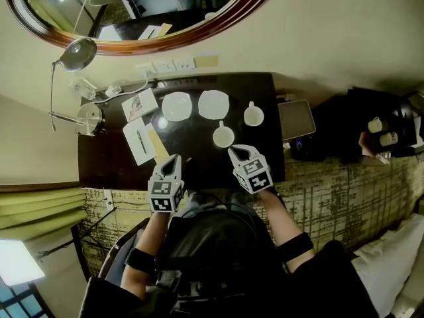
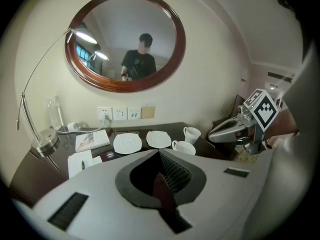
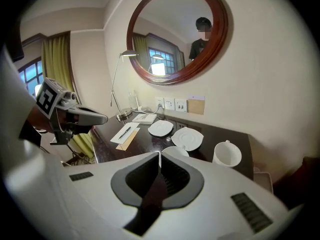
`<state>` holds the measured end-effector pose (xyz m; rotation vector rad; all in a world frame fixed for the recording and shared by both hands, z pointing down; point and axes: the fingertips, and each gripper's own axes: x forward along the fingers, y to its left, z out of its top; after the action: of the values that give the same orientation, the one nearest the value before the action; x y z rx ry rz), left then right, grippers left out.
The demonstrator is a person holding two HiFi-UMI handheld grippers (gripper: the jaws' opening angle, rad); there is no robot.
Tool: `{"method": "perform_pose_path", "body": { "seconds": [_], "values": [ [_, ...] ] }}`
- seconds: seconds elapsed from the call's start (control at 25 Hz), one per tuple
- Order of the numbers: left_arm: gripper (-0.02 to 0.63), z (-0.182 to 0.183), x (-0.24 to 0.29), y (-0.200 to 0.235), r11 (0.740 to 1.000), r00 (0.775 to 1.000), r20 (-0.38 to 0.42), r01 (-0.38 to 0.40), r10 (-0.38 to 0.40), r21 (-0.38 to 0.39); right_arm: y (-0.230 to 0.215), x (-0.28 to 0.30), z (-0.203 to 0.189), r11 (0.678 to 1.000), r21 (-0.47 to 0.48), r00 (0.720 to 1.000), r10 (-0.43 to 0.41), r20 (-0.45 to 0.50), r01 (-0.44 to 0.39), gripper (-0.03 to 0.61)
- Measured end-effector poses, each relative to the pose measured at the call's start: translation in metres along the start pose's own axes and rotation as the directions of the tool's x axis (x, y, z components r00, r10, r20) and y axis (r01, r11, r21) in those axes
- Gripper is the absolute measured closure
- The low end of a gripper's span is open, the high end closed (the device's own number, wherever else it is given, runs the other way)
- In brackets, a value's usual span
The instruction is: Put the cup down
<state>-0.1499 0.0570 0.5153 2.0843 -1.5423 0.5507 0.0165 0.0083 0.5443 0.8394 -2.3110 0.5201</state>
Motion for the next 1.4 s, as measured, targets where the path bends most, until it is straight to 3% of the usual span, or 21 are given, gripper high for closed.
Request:
{"method": "perform_pose_path", "body": {
  "seconds": [0.12, 0.36, 0.52, 0.76, 0.96, 1.2, 1.32, 1.4],
  "values": [
    [0.612, -0.002, 0.001, 0.000, 1.000, 1.000, 0.001, 0.003, -0.003, -0.010, 0.001, 0.008, -0.004, 0.995, -0.099, 0.998, 0.006, -0.065, -0.012, 0.513],
    [0.612, -0.009, 0.002, 0.002, 1.000, 1.000, -0.008, 0.011, -0.011, -0.019, 0.005, 0.030, -0.004, 0.959, -0.270, 0.981, 0.038, -0.190, -0.089, 0.248],
    [0.612, -0.014, 0.003, 0.005, 1.000, 1.000, -0.015, 0.019, -0.019, -0.019, -0.001, 0.057, -0.015, 0.941, -0.313, 0.961, 0.038, -0.275, -0.127, 0.103],
    [0.612, -0.014, 0.007, 0.009, 0.999, 0.999, -0.021, 0.039, -0.039, -0.007, -0.015, 0.091, -0.020, 0.906, -0.383, 0.921, 0.021, -0.388, -0.182, 0.064],
    [0.612, -0.015, 0.015, 0.011, 0.999, 0.998, -0.022, 0.052, -0.052, -0.018, -0.015, 0.113, -0.037, 0.893, -0.358, 0.877, 0.078, -0.475, -0.273, 0.052],
    [0.612, -0.015, 0.025, 0.011, 0.997, 0.997, -0.024, 0.076, -0.077, -0.012, -0.019, 0.123, -0.031, 0.870, -0.405, 0.863, 0.046, -0.503, -0.282, 0.052],
    [0.612, -0.016, 0.026, 0.012, 0.997, 0.997, -0.023, 0.080, -0.080, -0.011, -0.017, 0.127, -0.057, 0.877, -0.370, 0.827, 0.054, -0.560, -0.308, 0.085],
    [0.612, -0.016, 0.026, 0.014, 0.997, 0.996, -0.024, 0.080, -0.081, -0.014, -0.019, 0.128, -0.060, 0.877, -0.376, 0.825, 0.041, -0.564, -0.300, 0.112]
  ]
}}
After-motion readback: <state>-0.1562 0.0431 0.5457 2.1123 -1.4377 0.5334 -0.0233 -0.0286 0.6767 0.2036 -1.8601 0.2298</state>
